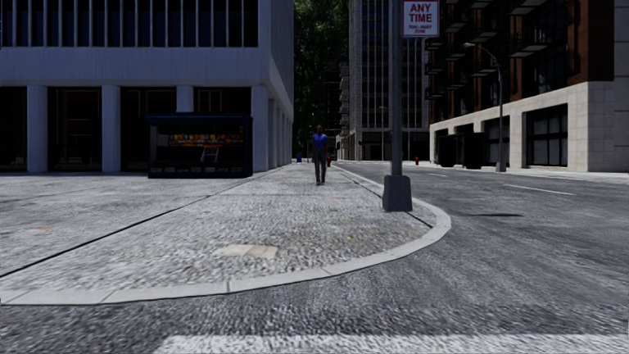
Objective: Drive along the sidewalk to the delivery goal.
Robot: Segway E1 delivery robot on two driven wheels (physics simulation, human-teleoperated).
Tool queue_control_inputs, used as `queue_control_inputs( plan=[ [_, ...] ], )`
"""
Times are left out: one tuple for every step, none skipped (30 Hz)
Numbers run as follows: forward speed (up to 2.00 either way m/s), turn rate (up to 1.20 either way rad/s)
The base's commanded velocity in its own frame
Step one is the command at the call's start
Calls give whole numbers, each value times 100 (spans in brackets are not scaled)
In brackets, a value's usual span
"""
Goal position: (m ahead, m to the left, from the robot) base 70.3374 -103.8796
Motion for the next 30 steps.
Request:
queue_control_inputs(
  plan=[
    [200,8],
    [200,10],
    [200,21],
    [200,23],
    [200,24],
    [198,24],
    [194,24],
    [194,24],
    [192,25],
    [190,30],
    [186,33],
    [176,34],
    [176,34],
    [168,35],
    [163,36],
    [156,37],
    [150,38],
    [145,39],
    [145,39],
    [141,39],
    [139,39],
    [137,39],
    [131,39],
    [126,39],
    [126,39],
    [124,39],
    [124,39],
    [123,41],
    [123,43],
    [123,44]
  ],
)
